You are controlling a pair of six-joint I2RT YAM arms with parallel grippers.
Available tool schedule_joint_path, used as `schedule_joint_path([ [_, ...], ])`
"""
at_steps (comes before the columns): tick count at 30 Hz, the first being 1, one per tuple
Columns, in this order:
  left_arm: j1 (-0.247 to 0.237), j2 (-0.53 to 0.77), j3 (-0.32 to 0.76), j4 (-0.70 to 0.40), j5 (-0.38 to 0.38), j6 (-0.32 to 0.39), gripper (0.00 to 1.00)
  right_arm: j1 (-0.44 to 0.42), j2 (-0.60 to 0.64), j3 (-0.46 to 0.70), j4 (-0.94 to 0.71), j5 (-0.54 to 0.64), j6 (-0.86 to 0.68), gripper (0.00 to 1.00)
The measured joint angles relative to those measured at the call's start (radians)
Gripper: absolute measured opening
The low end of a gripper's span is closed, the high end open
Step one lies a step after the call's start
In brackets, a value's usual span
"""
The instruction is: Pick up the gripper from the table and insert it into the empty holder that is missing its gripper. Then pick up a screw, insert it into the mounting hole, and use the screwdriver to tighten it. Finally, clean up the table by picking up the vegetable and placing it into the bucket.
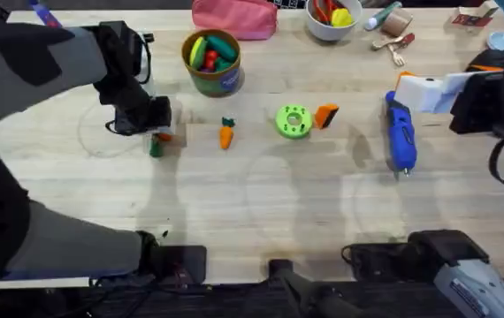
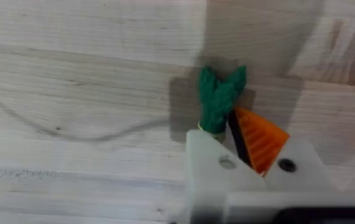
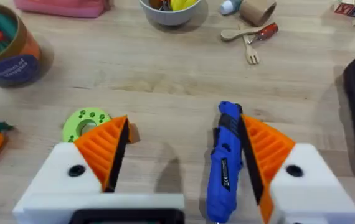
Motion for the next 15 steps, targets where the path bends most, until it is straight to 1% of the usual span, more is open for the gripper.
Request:
schedule_joint_path([
  [6,0.0,-0.001,0.001,-0.002,-0.001,0.0,0.01,0.0,0.0,0.0,0.0,0.0,0.0,0.994],
  [9,0.0,-0.009,0.004,-0.023,-0.016,0.0,0.01,0.0,0.0,0.0,0.0,0.0,0.0,0.994],
  [12,0.001,-0.062,0.021,-0.069,-0.028,0.0,0.01,0.0,0.0,0.0,0.0,0.0,0.0,0.994],
  [15,0.001,-0.153,0.071,-0.103,-0.032,0.0,0.01,0.0,0.0,0.0,0.0,0.0,0.0,0.994],
])
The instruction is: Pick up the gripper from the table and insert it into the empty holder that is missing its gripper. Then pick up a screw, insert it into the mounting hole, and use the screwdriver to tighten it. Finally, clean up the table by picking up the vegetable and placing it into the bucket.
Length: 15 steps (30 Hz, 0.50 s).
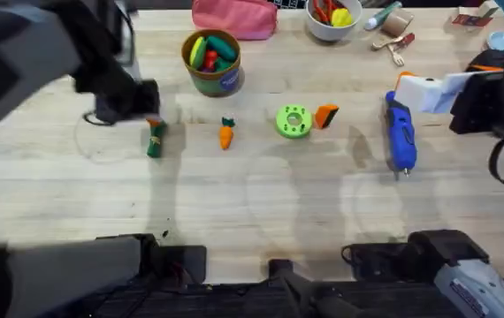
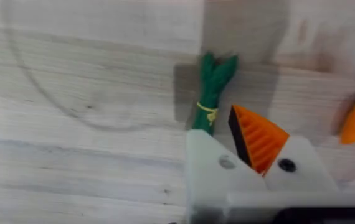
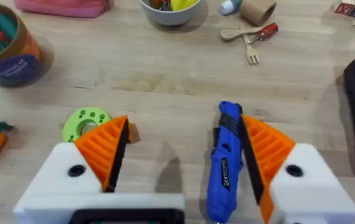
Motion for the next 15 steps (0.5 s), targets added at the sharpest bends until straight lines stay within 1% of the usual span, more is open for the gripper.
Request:
schedule_joint_path([
  [4,0.0,-0.135,0.071,-0.019,-0.003,0.001,0.01,0.0,0.0,0.0,0.0,0.0,0.0,0.993],
  [8,0.0,-0.233,0.097,-0.028,-0.006,0.007,0.01,0.0,0.0,0.0,0.0,0.0,0.0,0.993],
  [15,0.0,-0.318,0.1,-0.033,-0.006,0.02,0.01,0.0,0.0,0.0,0.0,0.0,0.0,0.994],
])
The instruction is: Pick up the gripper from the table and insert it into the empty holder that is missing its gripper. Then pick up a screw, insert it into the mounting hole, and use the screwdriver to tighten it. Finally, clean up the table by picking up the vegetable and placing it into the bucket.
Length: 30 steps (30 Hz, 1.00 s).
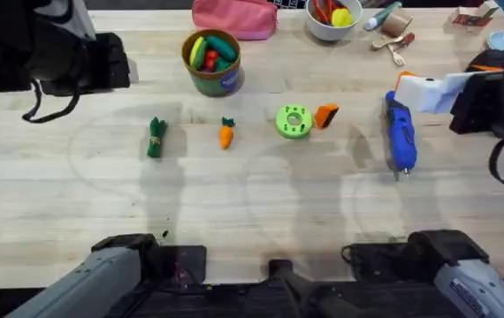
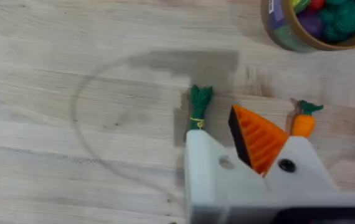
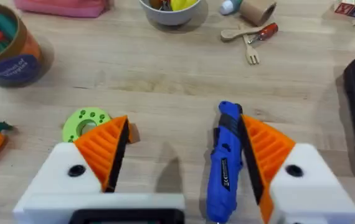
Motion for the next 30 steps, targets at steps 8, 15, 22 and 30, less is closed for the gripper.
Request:
schedule_joint_path([
  [8,0.0,-0.008,0.0,0.0,0.0,0.009,0.182,0.0,0.0,0.0,0.0,0.0,0.0,0.994],
  [15,0.0,-0.009,0.0,0.0,0.0,0.009,0.981,0.0,0.0,0.0,0.0,0.0,0.0,0.992],
  [22,0.0,-0.009,0.0,0.066,0.0,0.01,0.985,0.0,0.0,0.0,0.0,0.0,0.0,0.993],
  [30,0.0,-0.009,0.0,0.217,0.0,0.033,0.985,0.0,0.0,0.0,0.0,0.0,0.0,0.994],
])
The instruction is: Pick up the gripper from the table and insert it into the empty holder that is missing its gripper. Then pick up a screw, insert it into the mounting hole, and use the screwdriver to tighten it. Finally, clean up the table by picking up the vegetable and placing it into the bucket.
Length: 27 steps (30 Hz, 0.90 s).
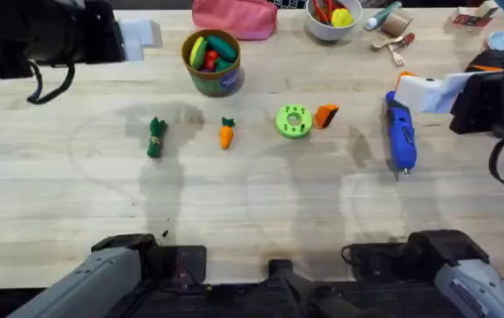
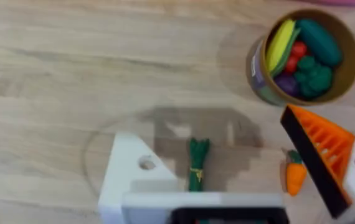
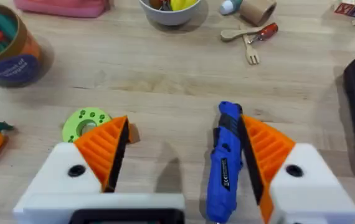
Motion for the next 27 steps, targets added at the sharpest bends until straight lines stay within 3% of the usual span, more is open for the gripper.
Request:
schedule_joint_path([
  [7,0.0,-0.025,0.0,0.056,0.0,0.031,0.985,0.0,0.0,0.0,0.0,0.0,0.0,0.993],
  [13,0.0,-0.172,0.001,0.047,0.0,0.093,0.986,0.0,0.0,0.0,0.0,0.0,0.0,0.994],
  [21,0.0,-0.362,0.016,-0.033,0.0,0.133,0.985,0.0,0.0,0.0,0.0,0.0,0.0,0.993],
  [27,0.0,-0.406,0.018,-0.207,0.0,0.18,0.987,0.0,0.0,0.0,0.0,0.0,0.0,0.994],
])
